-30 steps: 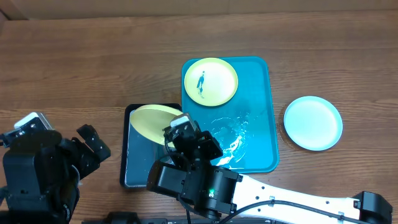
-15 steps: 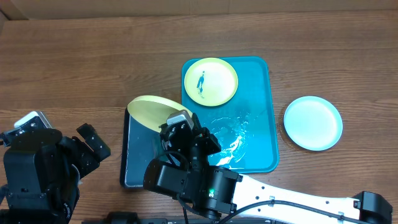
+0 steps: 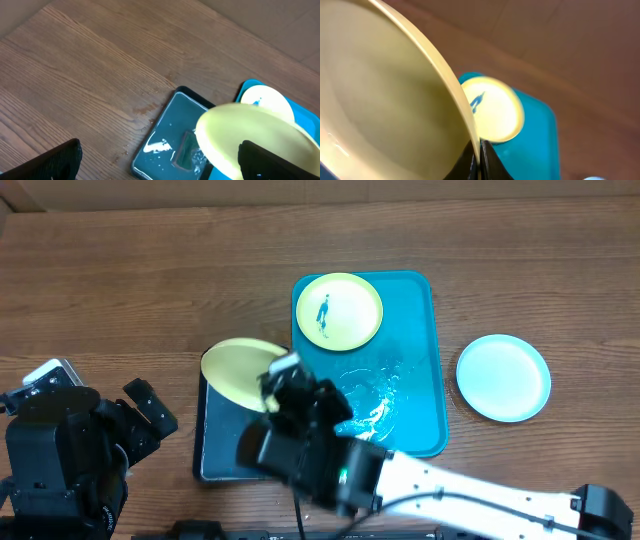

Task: Clean dirty plates on tray and stack at the side
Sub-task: 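Lift the yellow plate with right gripper and tilt it over black tray, then carry the yellow plate right and stack it on the white plate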

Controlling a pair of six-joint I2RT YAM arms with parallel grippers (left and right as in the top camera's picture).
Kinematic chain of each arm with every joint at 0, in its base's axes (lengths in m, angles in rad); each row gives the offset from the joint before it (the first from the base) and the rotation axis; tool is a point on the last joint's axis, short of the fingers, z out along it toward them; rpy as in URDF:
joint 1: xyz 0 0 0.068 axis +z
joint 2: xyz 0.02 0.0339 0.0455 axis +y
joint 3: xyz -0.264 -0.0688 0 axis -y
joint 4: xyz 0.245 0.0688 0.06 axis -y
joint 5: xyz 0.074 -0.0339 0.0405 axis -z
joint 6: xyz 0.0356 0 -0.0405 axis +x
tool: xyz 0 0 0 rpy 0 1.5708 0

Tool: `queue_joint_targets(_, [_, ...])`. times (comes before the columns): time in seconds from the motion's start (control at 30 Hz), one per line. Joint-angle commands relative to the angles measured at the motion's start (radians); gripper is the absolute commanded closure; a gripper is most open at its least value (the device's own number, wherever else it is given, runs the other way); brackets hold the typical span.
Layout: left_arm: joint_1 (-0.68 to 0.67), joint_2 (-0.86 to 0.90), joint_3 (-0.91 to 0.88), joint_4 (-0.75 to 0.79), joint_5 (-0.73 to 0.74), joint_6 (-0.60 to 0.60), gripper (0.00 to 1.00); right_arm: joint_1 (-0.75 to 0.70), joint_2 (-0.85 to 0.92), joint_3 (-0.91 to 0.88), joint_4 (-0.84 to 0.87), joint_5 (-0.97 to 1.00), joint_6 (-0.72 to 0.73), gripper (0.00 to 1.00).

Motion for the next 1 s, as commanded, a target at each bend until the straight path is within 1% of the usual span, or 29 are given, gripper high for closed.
queue_joint_targets(0.0, [0.005,0.000,0.005,0.000,-0.021,-0.020,0.00,-0.195,-0.003,-0.010,0.004,-0.425,0.129,0.96])
queue_joint_targets(0.2, [0.005,0.000,0.005,0.000,-0.021,-0.020,0.00,-0.571,-0.024,-0.008,0.068,-1.192,0.142,0.96])
queue_joint_targets(0.3, [0.005,0.000,0.005,0.000,-0.021,-0.020,0.00,-0.739,-0.050,-0.008,0.050,-1.362,0.142,0.96])
queue_joint_targets(0.37, [0.005,0.000,0.005,0.000,-0.021,-0.019,0.00,-0.866,-0.073,-0.008,-0.008,-1.384,0.151,0.96])
queue_joint_targets(0.47, [0.005,0.000,0.005,-0.001,-0.021,-0.020,0.00,-1.056,-0.089,-0.008,-0.135,-1.353,0.153,0.96])
queue_joint_targets(0.57, [0.005,0.000,0.005,-0.002,-0.021,-0.019,0.00,-1.265,-0.083,-0.009,-0.284,-1.272,0.139,0.96])
queue_joint_targets(0.6, [0.005,0.000,0.005,-0.002,-0.021,-0.019,0.00,-1.397,-0.074,-0.010,-0.370,-1.194,0.133,0.96])
queue_joint_targets(0.67, [0.005,0.000,0.005,-0.002,-0.021,-0.020,0.00,-1.513,-0.062,-0.018,-0.424,-1.153,0.101,0.96])
queue_joint_targets(0.7, [0.005,0.000,0.005,-0.002,-0.021,-0.020,0.00,-1.615,-0.056,-0.048,-0.447,-1.151,0.061,0.96])
queue_joint_targets(0.83, [0.005,0.000,0.005,-0.002,-0.021,-0.020,0.00,-1.764,-0.055,-0.174,-0.418,-1.121,0.020,0.96])
queue_joint_targets(0.9, [0.005,0.000,0.005,-0.002,-0.021,-0.020,0.00,-1.825,-0.053,-0.269,-0.359,-1.090,0.019,0.96])
queue_joint_targets(0.97, [0.005,0.000,0.005,-0.002,-0.021,-0.019,0.00,-1.863,-0.053,-0.342,-0.316,-1.110,0.016,0.96])
